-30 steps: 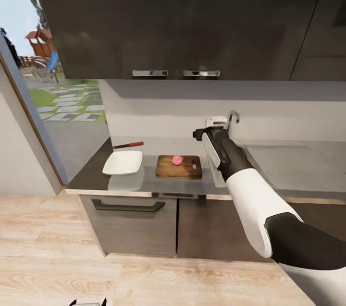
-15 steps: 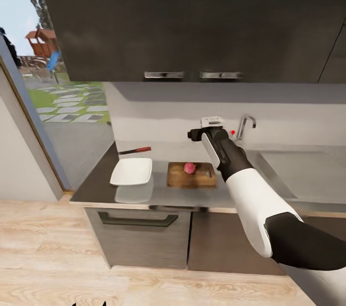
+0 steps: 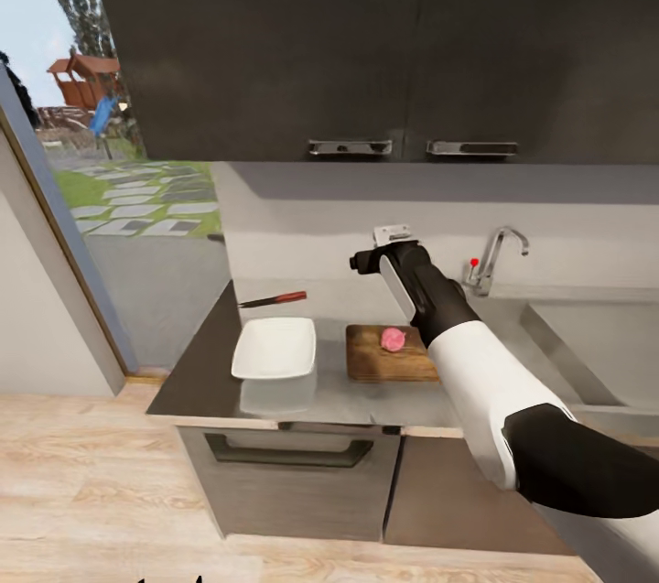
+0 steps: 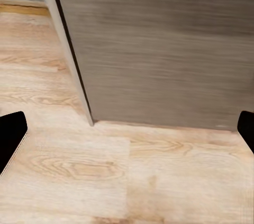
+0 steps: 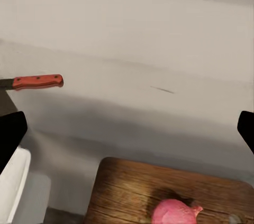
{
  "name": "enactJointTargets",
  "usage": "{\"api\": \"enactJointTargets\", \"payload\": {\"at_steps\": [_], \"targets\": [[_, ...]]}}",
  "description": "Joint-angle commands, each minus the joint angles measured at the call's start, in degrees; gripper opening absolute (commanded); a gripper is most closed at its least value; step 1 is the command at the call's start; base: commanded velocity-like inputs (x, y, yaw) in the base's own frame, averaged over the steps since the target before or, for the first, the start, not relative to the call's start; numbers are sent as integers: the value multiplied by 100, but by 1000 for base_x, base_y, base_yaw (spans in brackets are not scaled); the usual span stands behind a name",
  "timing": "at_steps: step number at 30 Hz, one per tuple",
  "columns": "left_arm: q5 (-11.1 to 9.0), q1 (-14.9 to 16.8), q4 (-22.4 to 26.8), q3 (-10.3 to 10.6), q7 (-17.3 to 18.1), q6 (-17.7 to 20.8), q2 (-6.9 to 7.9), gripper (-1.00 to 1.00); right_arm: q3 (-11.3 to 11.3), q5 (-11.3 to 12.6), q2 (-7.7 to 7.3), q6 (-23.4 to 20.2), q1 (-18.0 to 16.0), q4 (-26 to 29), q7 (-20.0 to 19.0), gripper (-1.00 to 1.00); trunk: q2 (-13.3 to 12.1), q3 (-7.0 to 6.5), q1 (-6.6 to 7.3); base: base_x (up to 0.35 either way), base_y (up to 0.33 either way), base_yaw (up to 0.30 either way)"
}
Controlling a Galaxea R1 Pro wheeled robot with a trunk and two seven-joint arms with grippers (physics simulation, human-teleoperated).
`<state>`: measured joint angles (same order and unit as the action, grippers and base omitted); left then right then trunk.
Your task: In the kitchen, take the Vidalia onion out of the sink, dice it on the chopping board with the paring knife, put the diced onion into the bowl on the countertop, then place both the paring knife and the chopping board into the sink.
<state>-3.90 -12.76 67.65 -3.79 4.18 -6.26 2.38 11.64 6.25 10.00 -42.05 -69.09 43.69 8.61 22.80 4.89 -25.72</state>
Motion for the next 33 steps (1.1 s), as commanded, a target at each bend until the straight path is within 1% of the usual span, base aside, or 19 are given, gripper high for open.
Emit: {"api": "enactJointTargets", "payload": {"at_steps": [1,12,15,18,25,27,28,29,30,33], "targets": [[-41,-1,2,-7,39,-7,0,100,18,61,0,-48,-7,1,51,100,11,11,-6,247,233,0],[-41,1,20,-8,41,-7,0,100,24,61,0,-161,-8,-61,2,100,11,11,-6,250,233,0],[-41,1,20,-8,41,-7,0,100,31,61,0,-169,-8,-62,-289,100,11,11,-6,253,232,0],[-41,1,15,-8,41,-7,0,100,42,55,0,-171,-4,-68,-486,100,11,11,-6,254,232,0],[-41,1,23,-8,43,-7,0,100,68,48,0,-171,0,-184,-600,100,11,11,-6,271,222,0],[-41,1,23,-8,42,-7,0,100,133,47,0,-172,0,-251,-649,100,11,11,-6,314,145,0],[-41,1,25,-8,44,-7,0,100,205,45,0,-172,0,-303,-712,100,11,11,-6,319,90,0],[-41,1,25,-8,46,-7,0,100,287,44,0,-168,1,-351,-794,100,11,11,-6,322,58,0],[-41,1,22,-8,45,-7,0,100,457,36,0,-164,1,-425,-1047,100,11,11,-6,325,15,0],[-41,1,18,-8,41,-7,0,100,511,32,0,-163,1,-446,-1160,100,11,11,-6,301,7,0]]}}
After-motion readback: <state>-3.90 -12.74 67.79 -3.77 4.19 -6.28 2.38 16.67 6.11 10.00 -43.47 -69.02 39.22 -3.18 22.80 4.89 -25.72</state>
